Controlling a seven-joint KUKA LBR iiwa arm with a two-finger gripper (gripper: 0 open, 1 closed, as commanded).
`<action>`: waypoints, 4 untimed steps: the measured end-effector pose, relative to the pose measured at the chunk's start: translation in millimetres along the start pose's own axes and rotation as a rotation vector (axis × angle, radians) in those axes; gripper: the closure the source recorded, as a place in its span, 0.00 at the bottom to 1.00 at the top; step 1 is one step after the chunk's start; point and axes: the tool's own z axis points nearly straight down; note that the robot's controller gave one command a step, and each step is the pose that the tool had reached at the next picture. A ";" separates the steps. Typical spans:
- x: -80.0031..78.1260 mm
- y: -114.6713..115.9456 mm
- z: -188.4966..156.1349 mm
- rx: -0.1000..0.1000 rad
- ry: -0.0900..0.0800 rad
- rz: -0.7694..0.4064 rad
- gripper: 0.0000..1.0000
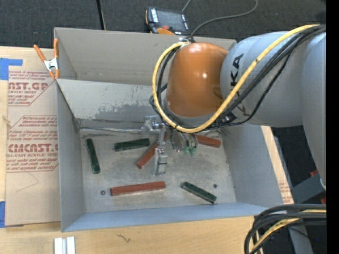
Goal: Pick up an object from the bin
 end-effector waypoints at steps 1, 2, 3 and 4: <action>33.6 19.4 119.6 -0.001 0.008 -0.389 0.00; 31.9 19.5 117.2 -0.001 0.002 -0.388 1.00; 41.3 -29.5 0.3 0.001 -0.005 -0.371 1.00; -1.3 -9.0 -68.6 0.000 -0.007 -0.578 1.00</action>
Offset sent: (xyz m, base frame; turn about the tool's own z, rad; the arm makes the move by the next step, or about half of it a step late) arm -0.0328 0.0168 -0.1169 -0.3886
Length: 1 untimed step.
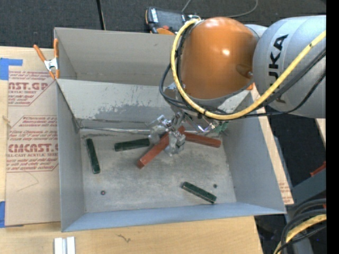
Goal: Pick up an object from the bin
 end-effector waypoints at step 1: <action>26.8 -28.8 14.7 -0.004 0.007 -0.298 1.00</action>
Offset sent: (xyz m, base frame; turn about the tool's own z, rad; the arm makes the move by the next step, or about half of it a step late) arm -0.0042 -0.0395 -0.0145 -0.3001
